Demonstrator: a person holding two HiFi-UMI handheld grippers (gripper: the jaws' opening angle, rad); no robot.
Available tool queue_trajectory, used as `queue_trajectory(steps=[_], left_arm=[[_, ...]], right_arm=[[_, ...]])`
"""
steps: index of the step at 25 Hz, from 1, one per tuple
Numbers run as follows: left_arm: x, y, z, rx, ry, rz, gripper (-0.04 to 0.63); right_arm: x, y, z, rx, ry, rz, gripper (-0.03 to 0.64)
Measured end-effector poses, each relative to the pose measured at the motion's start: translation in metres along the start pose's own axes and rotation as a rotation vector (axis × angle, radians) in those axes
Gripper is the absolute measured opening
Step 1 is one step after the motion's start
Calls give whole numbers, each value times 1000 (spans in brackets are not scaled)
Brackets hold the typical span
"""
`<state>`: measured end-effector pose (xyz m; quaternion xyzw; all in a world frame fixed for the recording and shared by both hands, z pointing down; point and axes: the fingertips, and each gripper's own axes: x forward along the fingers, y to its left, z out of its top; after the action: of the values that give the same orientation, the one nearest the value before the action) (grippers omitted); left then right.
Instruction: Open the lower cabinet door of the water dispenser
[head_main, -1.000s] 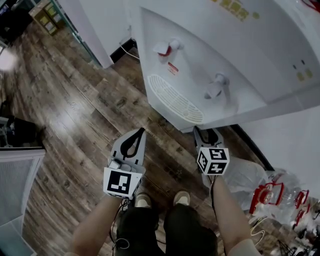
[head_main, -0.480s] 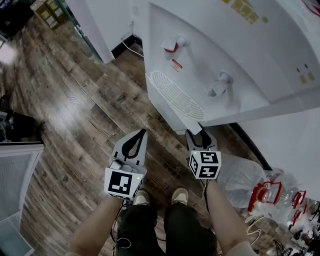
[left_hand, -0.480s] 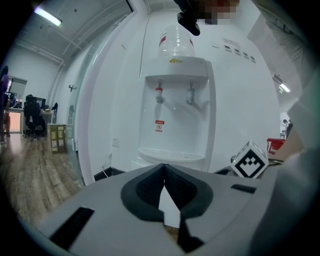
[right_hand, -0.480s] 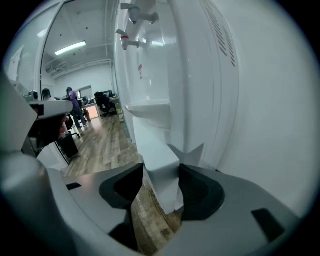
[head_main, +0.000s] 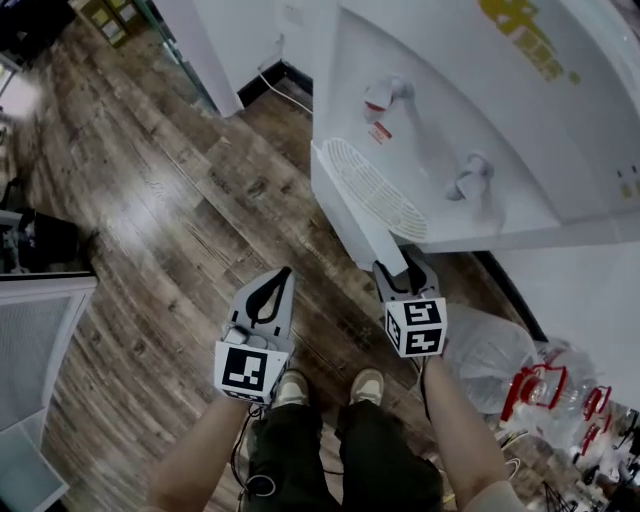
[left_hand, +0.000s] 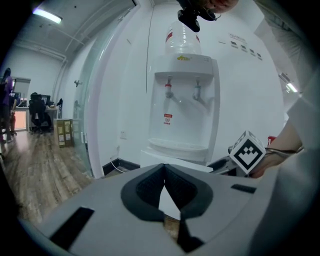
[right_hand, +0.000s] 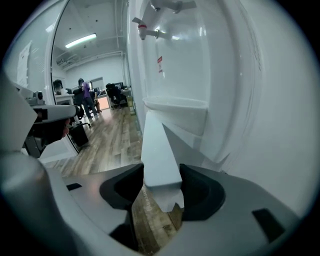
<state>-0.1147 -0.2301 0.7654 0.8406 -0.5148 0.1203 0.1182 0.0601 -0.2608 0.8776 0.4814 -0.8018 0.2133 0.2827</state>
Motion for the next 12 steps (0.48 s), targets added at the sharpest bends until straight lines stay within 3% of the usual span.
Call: queue_trajectory(steps=[4, 12], left_arm=[[-17, 11, -4, -22, 48, 22, 6], [-55, 50, 9, -51, 112, 92, 6]], right_arm=[[-1, 32, -3, 24, 51, 76, 254], [1, 91, 5, 64, 151, 171, 228]])
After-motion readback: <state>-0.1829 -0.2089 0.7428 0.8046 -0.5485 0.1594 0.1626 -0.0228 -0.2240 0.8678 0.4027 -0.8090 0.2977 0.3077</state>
